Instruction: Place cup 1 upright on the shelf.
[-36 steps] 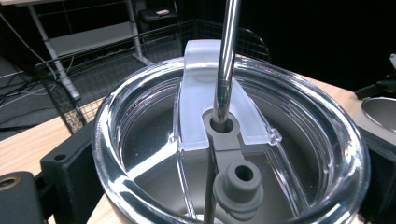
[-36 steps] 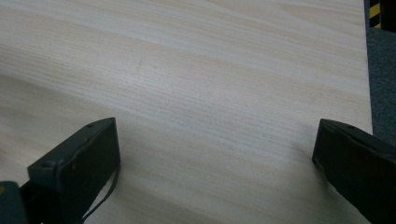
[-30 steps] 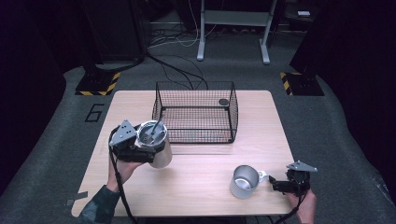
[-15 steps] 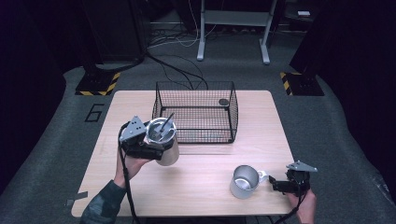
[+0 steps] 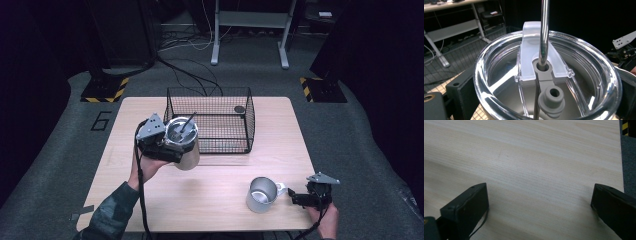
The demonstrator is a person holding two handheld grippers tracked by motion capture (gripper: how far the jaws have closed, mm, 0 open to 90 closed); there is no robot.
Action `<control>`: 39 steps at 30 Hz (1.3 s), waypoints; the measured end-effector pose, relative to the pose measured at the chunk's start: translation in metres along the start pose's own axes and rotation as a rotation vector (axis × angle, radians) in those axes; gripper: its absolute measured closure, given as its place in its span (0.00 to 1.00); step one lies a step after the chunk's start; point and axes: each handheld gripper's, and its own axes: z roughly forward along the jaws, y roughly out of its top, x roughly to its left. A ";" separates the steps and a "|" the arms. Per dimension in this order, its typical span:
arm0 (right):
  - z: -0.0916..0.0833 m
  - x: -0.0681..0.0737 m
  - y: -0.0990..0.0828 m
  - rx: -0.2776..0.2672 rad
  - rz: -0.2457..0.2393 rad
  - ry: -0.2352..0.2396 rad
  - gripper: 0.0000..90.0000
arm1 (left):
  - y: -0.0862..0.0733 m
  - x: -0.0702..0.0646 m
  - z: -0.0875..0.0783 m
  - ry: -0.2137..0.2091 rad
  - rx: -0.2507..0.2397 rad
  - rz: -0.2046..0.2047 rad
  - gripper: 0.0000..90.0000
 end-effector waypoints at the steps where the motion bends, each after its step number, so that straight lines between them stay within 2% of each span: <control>1: 0.000 0.000 0.000 0.001 0.000 0.000 0.01 | 0.003 -0.001 0.002 -0.009 -0.004 0.004 0.04; 6: 0.000 0.000 0.000 0.001 0.000 0.001 0.01 | 0.007 0.000 0.011 -0.017 -0.003 0.006 0.04; 10: 0.000 0.000 0.000 -0.001 0.001 0.000 0.01 | 0.011 0.005 0.018 -0.034 -0.007 -0.012 0.04; 12: 0.000 0.000 0.000 0.001 -0.001 0.001 0.01 | 0.015 0.008 0.022 -0.025 -0.002 0.003 0.04; 18: 0.000 0.000 0.000 0.002 -0.001 0.002 0.01 | 0.021 0.012 0.027 -0.025 -0.007 -0.008 0.04; 25: 0.000 0.000 0.000 -0.001 -0.001 0.000 0.01 | 0.022 0.021 0.031 -0.001 -0.018 -0.032 0.04; 32: 0.000 0.000 0.000 -0.007 0.009 -0.002 0.01 | 0.029 0.026 0.035 0.012 -0.027 -0.028 0.04; 36: 0.000 0.000 0.000 -0.004 0.003 -0.001 0.01 | 0.033 0.027 0.036 0.005 -0.032 -0.033 0.04; 39: 0.000 0.000 0.000 -0.008 0.006 -0.001 0.01 | 0.040 0.028 0.039 0.014 -0.037 -0.019 0.05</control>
